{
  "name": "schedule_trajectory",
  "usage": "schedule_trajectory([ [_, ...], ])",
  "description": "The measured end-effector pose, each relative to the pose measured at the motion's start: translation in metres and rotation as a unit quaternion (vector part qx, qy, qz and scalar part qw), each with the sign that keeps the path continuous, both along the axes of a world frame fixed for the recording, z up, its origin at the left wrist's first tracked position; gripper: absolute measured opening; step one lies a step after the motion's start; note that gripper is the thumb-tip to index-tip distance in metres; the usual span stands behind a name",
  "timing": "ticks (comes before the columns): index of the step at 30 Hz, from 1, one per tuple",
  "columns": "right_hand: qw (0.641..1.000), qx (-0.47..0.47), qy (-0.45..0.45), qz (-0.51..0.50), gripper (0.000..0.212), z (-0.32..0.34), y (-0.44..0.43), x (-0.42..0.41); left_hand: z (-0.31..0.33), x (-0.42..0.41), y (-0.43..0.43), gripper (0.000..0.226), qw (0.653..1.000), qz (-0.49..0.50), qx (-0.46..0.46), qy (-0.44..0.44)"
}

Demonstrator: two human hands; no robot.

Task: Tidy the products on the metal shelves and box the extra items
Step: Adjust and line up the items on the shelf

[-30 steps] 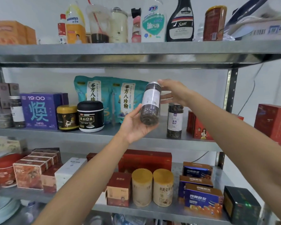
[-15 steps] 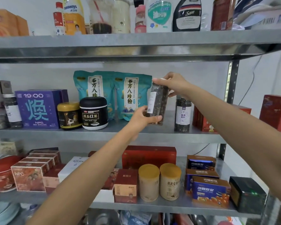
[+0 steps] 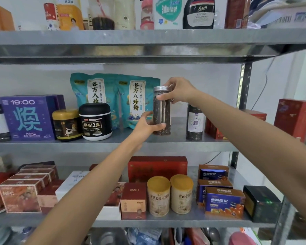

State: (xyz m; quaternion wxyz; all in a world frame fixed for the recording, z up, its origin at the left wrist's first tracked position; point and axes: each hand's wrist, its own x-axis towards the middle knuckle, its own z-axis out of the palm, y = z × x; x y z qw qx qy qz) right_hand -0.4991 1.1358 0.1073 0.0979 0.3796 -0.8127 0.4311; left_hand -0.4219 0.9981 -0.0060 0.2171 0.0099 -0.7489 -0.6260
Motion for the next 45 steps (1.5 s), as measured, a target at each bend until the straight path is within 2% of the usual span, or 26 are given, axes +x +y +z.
schedule_trajectory([
  [2,0.999,0.029,0.014,-0.013,0.046,0.000,-0.002,0.004,-0.004,0.003,-0.002,0.064,0.998,-0.050,0.033,-0.007],
  [6,0.983,0.073,-0.121,0.117,0.033,0.007,0.005,0.009,-0.011,0.011,-0.009,0.047,0.984,-0.148,0.096,0.015],
  [9,0.989,0.045,-0.095,0.107,0.035,0.006,0.003,0.012,-0.007,0.015,-0.012,0.049,0.980,-0.179,0.088,0.011],
  [12,0.998,0.003,-0.051,0.031,0.040,-0.001,-0.008,0.016,0.002,0.014,-0.006,0.061,0.997,-0.069,-0.045,-0.005],
  [15,0.999,0.041,0.002,-0.030,0.049,-0.005,-0.015,0.015,0.005,0.005,-0.004,0.072,0.996,0.049,-0.071,0.007],
  [19,0.978,0.155,0.108,-0.085,0.052,-0.003,-0.012,0.011,-0.006,-0.002,-0.007,0.070,0.994,0.067,-0.081,0.001],
  [24,0.951,0.174,0.185,-0.178,0.053,0.004,0.018,-0.009,-0.013,-0.009,-0.013,0.064,0.992,0.084,-0.096,-0.011],
  [26,0.942,0.197,0.175,-0.206,0.053,0.004,0.031,-0.020,-0.012,-0.012,-0.015,0.063,0.993,0.080,-0.084,-0.014],
  [31,0.944,0.246,0.080,-0.206,0.061,-0.004,0.052,-0.042,-0.016,-0.019,-0.018,0.062,0.984,0.099,-0.144,-0.029],
  [35,0.962,0.215,0.001,-0.172,0.055,-0.010,0.060,-0.047,-0.021,-0.023,-0.021,0.069,0.982,0.105,-0.156,-0.022],
  [38,0.970,0.174,0.003,-0.170,0.045,-0.012,0.063,-0.046,-0.025,-0.025,-0.021,0.079,0.981,0.106,-0.159,-0.028],
  [40,0.975,0.146,0.008,-0.166,0.043,-0.014,0.065,-0.043,-0.032,-0.023,-0.018,0.086,0.970,0.147,-0.193,-0.014],
  [41,0.979,0.132,0.003,-0.158,0.042,-0.014,0.067,-0.042,-0.036,-0.020,-0.014,0.084,0.956,0.192,-0.222,0.022],
  [43,0.986,0.101,-0.018,-0.135,0.041,-0.013,0.071,-0.037,-0.040,-0.013,-0.004,0.065,0.904,0.298,-0.274,0.140],
  [45,0.992,0.064,-0.037,-0.102,0.038,-0.007,0.076,-0.031,-0.036,-0.009,0.012,0.046,0.863,0.335,-0.296,0.236],
])
